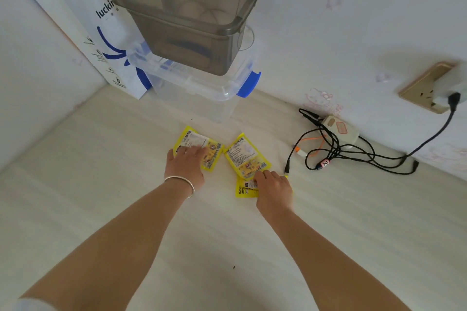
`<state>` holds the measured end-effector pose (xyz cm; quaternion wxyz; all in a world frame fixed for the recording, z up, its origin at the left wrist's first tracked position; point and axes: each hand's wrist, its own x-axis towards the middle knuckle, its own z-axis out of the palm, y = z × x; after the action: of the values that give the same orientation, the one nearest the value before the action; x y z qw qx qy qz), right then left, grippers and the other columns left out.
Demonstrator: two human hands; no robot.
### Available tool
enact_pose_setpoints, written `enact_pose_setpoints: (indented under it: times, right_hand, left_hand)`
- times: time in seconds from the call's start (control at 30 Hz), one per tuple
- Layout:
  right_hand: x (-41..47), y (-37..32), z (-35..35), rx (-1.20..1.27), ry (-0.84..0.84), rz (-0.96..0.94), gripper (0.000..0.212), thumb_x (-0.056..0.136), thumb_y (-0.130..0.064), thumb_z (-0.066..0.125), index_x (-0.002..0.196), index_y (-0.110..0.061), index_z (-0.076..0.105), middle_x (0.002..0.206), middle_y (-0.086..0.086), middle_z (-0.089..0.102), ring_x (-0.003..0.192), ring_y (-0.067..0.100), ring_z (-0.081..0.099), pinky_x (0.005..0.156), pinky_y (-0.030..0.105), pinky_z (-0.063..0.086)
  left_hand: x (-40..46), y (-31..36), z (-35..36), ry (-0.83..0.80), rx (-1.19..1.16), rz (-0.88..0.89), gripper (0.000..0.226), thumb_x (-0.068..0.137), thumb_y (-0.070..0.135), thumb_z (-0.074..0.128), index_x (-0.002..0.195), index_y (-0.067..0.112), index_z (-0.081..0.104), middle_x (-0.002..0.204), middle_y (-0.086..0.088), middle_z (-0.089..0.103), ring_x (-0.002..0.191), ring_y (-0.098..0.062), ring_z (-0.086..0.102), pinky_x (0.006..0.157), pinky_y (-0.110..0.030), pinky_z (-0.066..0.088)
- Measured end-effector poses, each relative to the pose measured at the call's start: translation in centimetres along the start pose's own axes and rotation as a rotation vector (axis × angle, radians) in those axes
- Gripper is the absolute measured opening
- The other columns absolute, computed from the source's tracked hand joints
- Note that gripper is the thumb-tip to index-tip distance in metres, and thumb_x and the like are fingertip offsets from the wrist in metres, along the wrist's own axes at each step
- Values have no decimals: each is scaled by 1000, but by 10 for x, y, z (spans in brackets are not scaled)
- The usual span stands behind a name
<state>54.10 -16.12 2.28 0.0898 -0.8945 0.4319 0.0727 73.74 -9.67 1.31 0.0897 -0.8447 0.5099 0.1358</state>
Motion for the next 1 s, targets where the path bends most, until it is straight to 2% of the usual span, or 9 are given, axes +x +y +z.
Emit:
enact_pose_setpoints:
  times: [0.1,0.23,0.43,0.53,0.6,0.63,0.73,0.83,1.0]
  right_hand:
    - [-3,8,-6,72,-88,-2,51,81,-3,54,129,-22,50,118,-2,61,112,24,55,93,31,39]
    - [-1,10,-19,116,-185,-5,66,85,-6,48,143,-32,29,128,-1,58,111,28,55,92,31,41]
    - [7,12,-29,344,-326,45,46,90,-19,50,135,-27,46,127,6,60,118,30,54,91,34,45]
    - [11,13,-35,622,-337,146,25,88,-17,55,113,-15,61,97,5,62,92,25,58,78,30,45]
    - [11,15,-35,810,-336,247,25,87,-12,59,112,-13,62,95,4,61,87,22,56,74,27,42]
    - [12,17,-34,894,-322,300,27,87,-11,61,113,-14,63,99,6,63,89,23,57,75,26,42]
    - [16,24,-30,1127,-232,460,24,86,-9,64,109,-16,66,113,11,68,105,30,62,82,33,47]
    - [24,31,-25,1300,-165,563,18,86,-10,65,102,-19,66,109,10,68,106,31,63,94,42,50]
    - [36,39,-22,1578,-116,636,11,88,-13,64,99,-18,63,107,8,67,102,30,63,98,46,48]
  left_hand:
    - [14,-7,1,-16,-6,20,65,88,25,52,146,31,24,154,-1,17,146,-27,12,117,-49,18]
    - [24,-9,1,-56,-181,-10,70,79,44,61,140,32,29,155,-3,13,141,-26,24,104,-41,40]
    - [17,11,0,54,-71,81,71,72,54,66,135,32,40,135,0,40,122,-28,41,91,-38,41]
    - [12,19,10,169,-80,137,47,69,25,74,114,22,62,110,-5,59,101,-31,57,76,-40,48]
    - [7,24,9,283,-169,100,25,72,22,75,95,17,68,88,-8,65,84,-32,64,65,-40,50]
    - [5,27,5,290,-250,43,20,82,29,67,95,15,65,87,-9,66,84,-34,65,67,-40,48]
    - [3,42,-8,190,-551,-216,39,95,45,41,103,9,55,94,-18,66,94,-39,61,74,-39,44]
    - [10,60,-13,100,-915,-368,39,95,39,45,103,4,61,106,-22,65,104,-39,58,86,-39,44]
    - [12,86,-12,-64,-1096,-579,44,92,39,48,109,3,67,114,-20,65,110,-36,58,95,-38,45]
